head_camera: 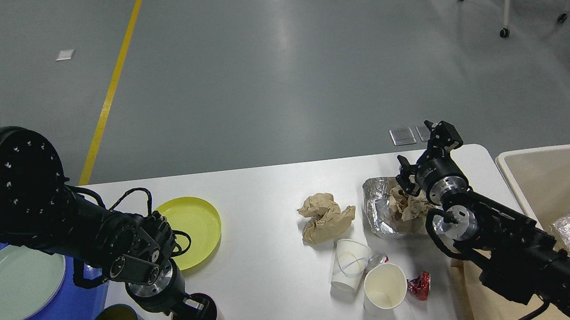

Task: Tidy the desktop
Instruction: 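Lower the left gripper onto the pink mug near the tray, then grasp the pink mug with the left gripper and lift it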

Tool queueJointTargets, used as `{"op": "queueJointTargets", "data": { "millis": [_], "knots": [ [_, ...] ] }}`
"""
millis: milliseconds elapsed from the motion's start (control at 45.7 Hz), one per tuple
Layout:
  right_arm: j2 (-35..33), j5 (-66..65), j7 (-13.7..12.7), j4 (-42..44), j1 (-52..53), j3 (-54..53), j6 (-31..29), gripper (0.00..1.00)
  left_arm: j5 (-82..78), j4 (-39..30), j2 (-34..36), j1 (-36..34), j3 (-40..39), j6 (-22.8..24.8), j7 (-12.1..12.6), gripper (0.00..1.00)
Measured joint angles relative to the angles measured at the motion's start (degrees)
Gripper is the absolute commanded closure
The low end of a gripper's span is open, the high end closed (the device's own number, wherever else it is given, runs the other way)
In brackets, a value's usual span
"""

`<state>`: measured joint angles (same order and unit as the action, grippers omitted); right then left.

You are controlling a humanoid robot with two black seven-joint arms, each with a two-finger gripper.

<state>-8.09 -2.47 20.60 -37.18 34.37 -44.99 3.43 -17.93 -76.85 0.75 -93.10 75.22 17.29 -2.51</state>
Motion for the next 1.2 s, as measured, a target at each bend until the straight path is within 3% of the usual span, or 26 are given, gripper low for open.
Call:
{"op": "queueJointTargets", "data": {
  "millis": [87, 153, 437, 743, 1028, 1202],
  "knots": [
    [0.0, 0.0, 0.0, 0.0, 0.0, 0.0, 0.0, 0.0, 0.0, -0.05, 0.02, 0.02, 0.15, 0.44, 0.75, 0.88],
    [0.0, 0.0, 0.0, 0.0, 0.0, 0.0, 0.0, 0.0, 0.0, -0.1, 0.03, 0.02, 0.18, 0.67, 1.43, 1.0],
    [0.0, 0.0, -0.01, 0.0, 0.0, 0.01, 0.0, 0.0, 0.72, -0.32, 0.08, 0.02, 0.49, 0.91, 5.35, 1.0],
    [0.0, 0.0, 0.0, 0.05, 0.0, 0.03, 0.0, 0.0, 1.63, -1.44, 1.04, -2.68, 0.55, 2.51, 5.93, 1.0],
    [0.0, -0.05, 0.04, 0.15, 0.0, 0.06, 0.0, 0.0, 8.31, -8.03, 5.61, -23.63, -0.15, 16.7, 4.91, 1.0],
    [0.0, -0.06, 0.01, 0.19, 0.06, 0.08, 0.0, 0.0, 12.45, -11.86, 6.05, -37.43, 0.27, 27.87, 2.59, 1.0]
  ]
}}
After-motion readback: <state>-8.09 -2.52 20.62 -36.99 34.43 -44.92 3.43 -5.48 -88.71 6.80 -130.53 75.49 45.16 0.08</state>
